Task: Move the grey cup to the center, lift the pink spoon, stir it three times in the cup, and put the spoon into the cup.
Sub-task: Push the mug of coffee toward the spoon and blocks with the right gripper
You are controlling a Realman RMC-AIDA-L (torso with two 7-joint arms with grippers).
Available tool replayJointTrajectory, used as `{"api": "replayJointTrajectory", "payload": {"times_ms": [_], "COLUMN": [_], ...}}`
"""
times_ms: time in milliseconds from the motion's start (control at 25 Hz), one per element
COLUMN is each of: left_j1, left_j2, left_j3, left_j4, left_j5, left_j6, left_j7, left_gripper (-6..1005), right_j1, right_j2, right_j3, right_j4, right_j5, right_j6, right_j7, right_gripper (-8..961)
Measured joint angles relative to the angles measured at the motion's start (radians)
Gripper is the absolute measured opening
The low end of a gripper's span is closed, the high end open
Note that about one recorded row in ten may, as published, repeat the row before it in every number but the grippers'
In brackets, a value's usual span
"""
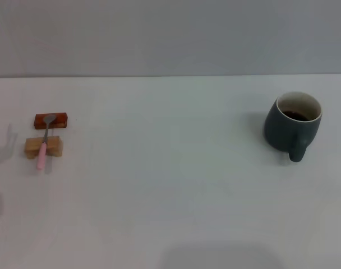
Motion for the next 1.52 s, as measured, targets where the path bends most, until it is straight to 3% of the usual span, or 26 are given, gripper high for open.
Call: {"api": "replayJointTrajectory", "payload": {"times_ms": [480, 920, 1000, 1120, 1240, 1520], "left_j1": [0.003, -0.006, -0.007, -0.013, -0.017, -0.021], "left_j2": [0.002, 0.0, 0.0, 0.0, 0.0, 0.0], "left_j3": [0.0, 0.011, 0.013, 0.018, 0.025, 0.026], "left_j4": [0.0, -0.002, -0.003, -0.005, -0.005, -0.003], "left_j5": [0.0, 0.0, 0.0, 0.0, 0.0, 0.0], "left_j6": [0.0, -0.004, -0.004, -0.007, -0.009, -0.01], "left_j7": [0.0, 0.0, 0.0, 0.0, 0.0, 0.0], "left_gripper": [834, 834, 834, 834, 834, 834], "right_j1": [0.003, 0.067, 0.074, 0.108, 0.119, 0.159], "right_j2": [0.001, -0.017, -0.022, -0.042, -0.046, -0.066], "right_j3": [0.008, 0.014, 0.013, 0.006, -0.001, -0.031], "right_j4": [-0.003, -0.04, -0.04, -0.046, -0.048, -0.043], "right_j5": [0.006, 0.039, 0.037, 0.027, 0.023, 0.02], "right_j6": [0.014, 0.17, 0.184, 0.258, 0.272, 0.343], "right_j7": [-0.001, -0.043, -0.042, -0.043, -0.045, -0.037], "right_gripper": [819, 795, 598, 479, 360, 196]}}
